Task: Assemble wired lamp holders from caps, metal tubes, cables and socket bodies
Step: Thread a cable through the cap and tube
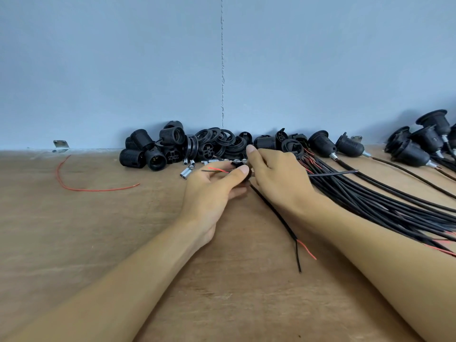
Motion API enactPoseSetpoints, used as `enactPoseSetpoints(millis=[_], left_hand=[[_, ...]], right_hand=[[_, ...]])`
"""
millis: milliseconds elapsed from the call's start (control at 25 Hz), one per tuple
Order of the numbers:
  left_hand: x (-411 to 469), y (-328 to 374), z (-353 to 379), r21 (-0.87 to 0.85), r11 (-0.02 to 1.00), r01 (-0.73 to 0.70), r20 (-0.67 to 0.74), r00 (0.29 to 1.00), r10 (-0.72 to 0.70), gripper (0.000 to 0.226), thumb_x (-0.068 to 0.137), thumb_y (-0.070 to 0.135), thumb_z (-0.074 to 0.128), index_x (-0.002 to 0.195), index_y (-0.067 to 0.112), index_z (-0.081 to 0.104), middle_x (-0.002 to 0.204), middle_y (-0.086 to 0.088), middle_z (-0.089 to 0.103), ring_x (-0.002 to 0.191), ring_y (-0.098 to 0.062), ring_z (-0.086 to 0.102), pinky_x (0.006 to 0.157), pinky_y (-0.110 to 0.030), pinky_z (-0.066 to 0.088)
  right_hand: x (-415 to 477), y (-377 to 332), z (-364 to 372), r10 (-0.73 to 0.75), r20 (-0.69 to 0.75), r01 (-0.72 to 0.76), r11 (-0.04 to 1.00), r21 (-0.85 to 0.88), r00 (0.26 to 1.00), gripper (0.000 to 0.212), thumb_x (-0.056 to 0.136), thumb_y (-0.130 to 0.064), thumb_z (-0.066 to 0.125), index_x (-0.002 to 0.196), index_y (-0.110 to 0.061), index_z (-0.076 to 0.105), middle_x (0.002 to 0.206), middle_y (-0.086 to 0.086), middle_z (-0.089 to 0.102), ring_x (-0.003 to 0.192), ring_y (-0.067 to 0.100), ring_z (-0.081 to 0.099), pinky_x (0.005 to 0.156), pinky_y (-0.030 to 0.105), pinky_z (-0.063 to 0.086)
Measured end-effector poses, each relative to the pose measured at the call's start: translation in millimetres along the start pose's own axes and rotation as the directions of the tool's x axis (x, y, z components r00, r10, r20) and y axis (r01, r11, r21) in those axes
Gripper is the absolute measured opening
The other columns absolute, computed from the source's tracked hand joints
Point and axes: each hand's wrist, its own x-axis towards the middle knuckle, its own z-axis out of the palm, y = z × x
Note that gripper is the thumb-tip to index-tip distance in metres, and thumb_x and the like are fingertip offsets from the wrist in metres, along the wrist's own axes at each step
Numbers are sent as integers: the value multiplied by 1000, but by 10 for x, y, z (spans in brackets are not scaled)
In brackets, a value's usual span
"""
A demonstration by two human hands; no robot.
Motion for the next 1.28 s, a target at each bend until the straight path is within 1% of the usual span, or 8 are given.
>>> enactPoseSetpoints(millis=[200, 400, 560, 680, 760, 880, 1000, 1280], left_hand=[[55, 12, -61, 96, 995, 19, 4, 1000, -20, 27, 84, 6, 80, 109, 4, 69, 100, -13, 75, 90, -24, 77, 80, -34, 63], [49, -22, -79, 164, 986, -10, 48, 999, 2, 23, 77, 5, 86, 96, 7, 73, 77, 5, 75, 85, -13, 75, 86, -34, 62], [55, -13, -82, 237, 971, -38, 38, 999, 30, 26, 66, 15, 91, 85, 13, 74, 77, 1, 76, 82, -15, 74, 85, -36, 62], [46, -33, -77, 299, 953, -59, 40, 998, 49, 18, 75, 9, 88, 84, 11, 73, 75, 0, 76, 71, -10, 71, 76, -32, 62], [45, -36, -88, 375, 923, -89, 54, 996, 74, 15, 77, 12, 87, 85, 12, 74, 78, 0, 77, 75, -9, 72, 77, -31, 61], [53, -7, -127, 566, 805, -181, 118, 983, 138, 10, 79, 19, 84, 85, 21, 77, 81, 9, 77, 78, -4, 72, 75, -22, 57], [61, 1, -145, 692, 666, -280, 196, 960, 200, 9, 80, 21, 82, 81, 27, 74, 76, 14, 73, 68, 3, 65, 62, -12, 47], [131, -3, -182, 707, 660, -254, 164, 967, 197, 20, 85, 4, 76, 83, 24, 73, 72, 13, 69, 66, 7, 62, 62, -5, 43]], right_hand=[[37, 148, -107, 50, 17, -45, 975, -218, 999, 49, 99, -59, 38, 70, -25, 57, 69, -4, 60, 79, 28, 60, 66, 35, 41], [34, 112, -59, 45, 107, -35, 995, -97, 993, 55, 101, -58, 35, 83, -19, 69, 74, -2, 66, 84, 25, 61, 71, 35, 48], [37, 107, -49, 40, 108, -40, 999, 0, 993, 60, 101, -59, 33, 71, -17, 62, 70, -1, 64, 81, 27, 61, 75, 39, 49], [35, 141, -30, -59, 122, 45, 992, 114, 991, 57, 100, -60, 34, 70, -18, 58, 65, -6, 62, 71, 16, 59, 71, 40, 48], [16, 145, -14, -161, 132, 134, 972, 192, 978, 52, 101, -57, 37, 68, -21, 54, 61, -9, 57, 63, 9, 52, 66, 38, 44], [8, 173, 34, -267, 186, 243, 959, 144, 946, 42, 98, -57, 43, 89, -28, 71, 81, -12, 70, 79, 3, 62, 75, 30, 48], [15, 215, 45, -281, 201, 262, 958, 114, 938, 37, 94, -57, 48, 102, -29, 72, 93, -12, 69, 90, 2, 60, 80, 28, 47], [17, 244, 59, -249, 154, 236, 967, 98, 956, 26, 95, -47, 54, 106, -30, 70, 93, -11, 65, 91, 2, 58, 79, 23, 44]])
